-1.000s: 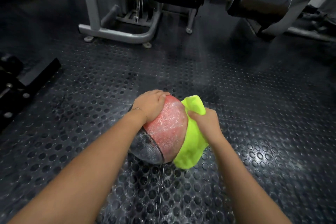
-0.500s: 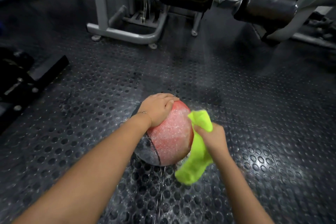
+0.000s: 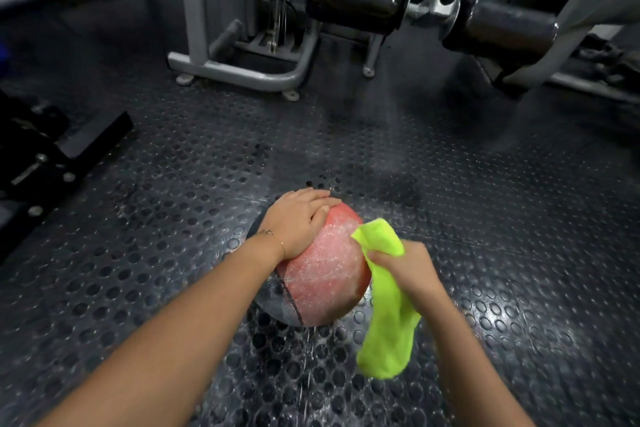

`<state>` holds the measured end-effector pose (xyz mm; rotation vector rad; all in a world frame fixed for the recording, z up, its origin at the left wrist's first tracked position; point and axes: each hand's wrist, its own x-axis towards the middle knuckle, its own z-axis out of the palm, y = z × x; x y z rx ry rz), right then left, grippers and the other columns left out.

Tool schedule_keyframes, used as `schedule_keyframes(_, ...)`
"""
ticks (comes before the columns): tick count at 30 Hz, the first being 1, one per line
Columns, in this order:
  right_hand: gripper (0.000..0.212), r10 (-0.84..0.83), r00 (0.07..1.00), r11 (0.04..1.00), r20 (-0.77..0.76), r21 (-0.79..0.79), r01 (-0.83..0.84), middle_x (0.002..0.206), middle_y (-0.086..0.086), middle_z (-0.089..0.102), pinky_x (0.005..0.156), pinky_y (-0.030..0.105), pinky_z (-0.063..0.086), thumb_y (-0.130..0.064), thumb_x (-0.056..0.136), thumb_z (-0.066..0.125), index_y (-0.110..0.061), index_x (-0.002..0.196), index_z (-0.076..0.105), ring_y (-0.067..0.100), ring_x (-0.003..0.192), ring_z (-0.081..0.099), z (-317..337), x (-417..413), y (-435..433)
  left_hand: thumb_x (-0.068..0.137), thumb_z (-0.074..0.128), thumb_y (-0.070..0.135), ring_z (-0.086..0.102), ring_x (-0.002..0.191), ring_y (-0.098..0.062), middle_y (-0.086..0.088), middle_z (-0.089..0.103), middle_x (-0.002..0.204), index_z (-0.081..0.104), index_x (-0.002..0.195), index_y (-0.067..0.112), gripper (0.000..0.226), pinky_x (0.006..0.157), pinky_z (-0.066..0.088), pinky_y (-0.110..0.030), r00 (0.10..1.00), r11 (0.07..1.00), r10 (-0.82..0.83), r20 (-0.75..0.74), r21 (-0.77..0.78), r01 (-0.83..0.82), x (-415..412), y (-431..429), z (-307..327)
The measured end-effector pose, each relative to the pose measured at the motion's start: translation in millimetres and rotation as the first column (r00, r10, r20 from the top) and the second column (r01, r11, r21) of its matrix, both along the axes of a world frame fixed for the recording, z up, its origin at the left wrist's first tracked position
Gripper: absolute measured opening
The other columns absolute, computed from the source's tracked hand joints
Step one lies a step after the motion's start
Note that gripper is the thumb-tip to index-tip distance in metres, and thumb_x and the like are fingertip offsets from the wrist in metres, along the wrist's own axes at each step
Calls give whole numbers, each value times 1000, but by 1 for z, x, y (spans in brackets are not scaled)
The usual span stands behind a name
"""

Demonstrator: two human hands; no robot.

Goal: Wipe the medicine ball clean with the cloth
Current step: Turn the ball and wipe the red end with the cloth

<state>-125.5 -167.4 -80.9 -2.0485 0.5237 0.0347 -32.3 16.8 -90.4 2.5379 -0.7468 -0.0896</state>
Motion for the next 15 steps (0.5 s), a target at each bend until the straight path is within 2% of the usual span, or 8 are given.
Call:
schedule_keyframes(2,20,8,1000,999,26,-31,-7,60,9,54,55,27,36,-10,73,73,5,64,61,16,60,47,6,18,3,102,27,29,29,138,-11,11,39,147,45,136,36,40,117,16,-30,1000,1000,6,17,4,-6,-5,-2,1)
schedule_keyframes(5,25,9,997,997,76,-81,-3,58,6,52,57,29,36,-12,73,71,-10,55,54,17,60,45,13,41,12,101,28,29,28,138,-12,11,39,147,45,137,33,40,116,16,-29,999,1000,19,35,19,-20,-10,-4,-1)
schedule_keyframes(9,15,-36,997,999,63,-18,37,64,11,55,58,29,37,-7,74,71,3,67,62,16,64,46,0,11,10,102,25,30,28,139,-10,12,38,147,44,136,37,40,117,15,-29,1000,1000,21,-4,5,-21,-6,-1,-1)
schedule_keyframes(12,15,-14,1000,1000,8,-18,14,60,7,53,53,28,36,-7,73,72,-2,64,61,15,61,46,0,-3,2,102,24,32,26,140,-11,13,37,148,42,137,38,40,118,14,-31,1000,1000,20,-4,14,-20,-6,-4,0)
schedule_keyframes(15,20,20,998,996,57,-89,-15,62,9,53,58,30,35,-11,72,72,-7,59,58,16,60,46,11,27,5,101,25,32,26,140,-12,12,37,148,43,137,37,40,118,14,-33,999,999,30,19,24,-31,-8,-8,-1)
